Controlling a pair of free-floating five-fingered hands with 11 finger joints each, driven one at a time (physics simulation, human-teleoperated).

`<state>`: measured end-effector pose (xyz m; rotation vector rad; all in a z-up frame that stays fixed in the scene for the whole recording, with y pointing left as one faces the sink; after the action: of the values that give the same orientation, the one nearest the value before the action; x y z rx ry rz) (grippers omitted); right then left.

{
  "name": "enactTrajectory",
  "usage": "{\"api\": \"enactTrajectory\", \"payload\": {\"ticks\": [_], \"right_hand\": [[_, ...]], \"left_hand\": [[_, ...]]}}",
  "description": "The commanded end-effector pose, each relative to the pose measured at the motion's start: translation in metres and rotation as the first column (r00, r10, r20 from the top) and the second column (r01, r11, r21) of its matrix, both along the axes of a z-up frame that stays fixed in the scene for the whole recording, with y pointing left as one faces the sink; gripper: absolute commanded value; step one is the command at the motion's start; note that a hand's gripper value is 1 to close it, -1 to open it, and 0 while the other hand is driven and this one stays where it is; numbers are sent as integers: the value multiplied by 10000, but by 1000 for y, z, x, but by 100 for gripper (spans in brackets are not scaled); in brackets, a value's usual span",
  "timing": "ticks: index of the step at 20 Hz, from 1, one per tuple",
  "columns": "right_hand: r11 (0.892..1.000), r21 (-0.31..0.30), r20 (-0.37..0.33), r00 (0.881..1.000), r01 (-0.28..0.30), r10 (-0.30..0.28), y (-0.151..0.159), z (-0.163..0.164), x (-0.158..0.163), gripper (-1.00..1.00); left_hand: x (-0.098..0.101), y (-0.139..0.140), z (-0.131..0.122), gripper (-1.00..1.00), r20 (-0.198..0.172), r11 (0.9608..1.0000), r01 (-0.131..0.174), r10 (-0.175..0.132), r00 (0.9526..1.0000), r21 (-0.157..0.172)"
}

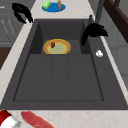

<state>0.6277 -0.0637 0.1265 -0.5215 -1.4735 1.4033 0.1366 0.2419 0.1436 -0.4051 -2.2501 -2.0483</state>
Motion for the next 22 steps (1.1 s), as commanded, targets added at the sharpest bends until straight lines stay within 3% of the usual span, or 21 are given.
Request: {"api": "enactTrajectory", "payload": {"ticks": [1, 4, 6, 13, 16, 18, 20, 22], "right_hand": [[9993, -141, 292, 9990, 339, -335, -11, 24, 6, -100], [9997, -81, 211, 9995, 249, -247, -8, 28, 14, -100], [9988, -110, 65, 9988, 478, -477, -10, 26, 7, -100], [9999, 50, 181, 9997, 146, -147, -15, 29, 4, -100], [9998, -121, -88, 9998, 183, -184, -4, 25, 25, -100], [9993, -70, -514, 9981, -354, 350, -1, 9, 21, -100], [9992, -216, -792, 9964, -324, 306, 3, 10, 37, -100], [9999, -117, -715, 9974, -97, 88, -11, 35, 44, -100]], "left_hand": [[0, 0, 0, 0, 0, 10000, 0, 0, 10000, 0], [0, 0, 0, 0, 0, 10000, 0, 0, 10000, 0], [0, 0, 0, 0, 0, 10000, 0, 0, 10000, 0], [0, 0, 0, 0, 0, 10000, 0, 0, 10000, 0], [0, 0, 0, 0, 0, 10000, 0, 0, 10000, 0], [0, 0, 0, 0, 0, 10000, 0, 0, 10000, 0], [0, 0, 0, 0, 0, 10000, 0, 0, 10000, 0], [0, 0, 0, 0, 0, 10000, 0, 0, 10000, 0]]}}
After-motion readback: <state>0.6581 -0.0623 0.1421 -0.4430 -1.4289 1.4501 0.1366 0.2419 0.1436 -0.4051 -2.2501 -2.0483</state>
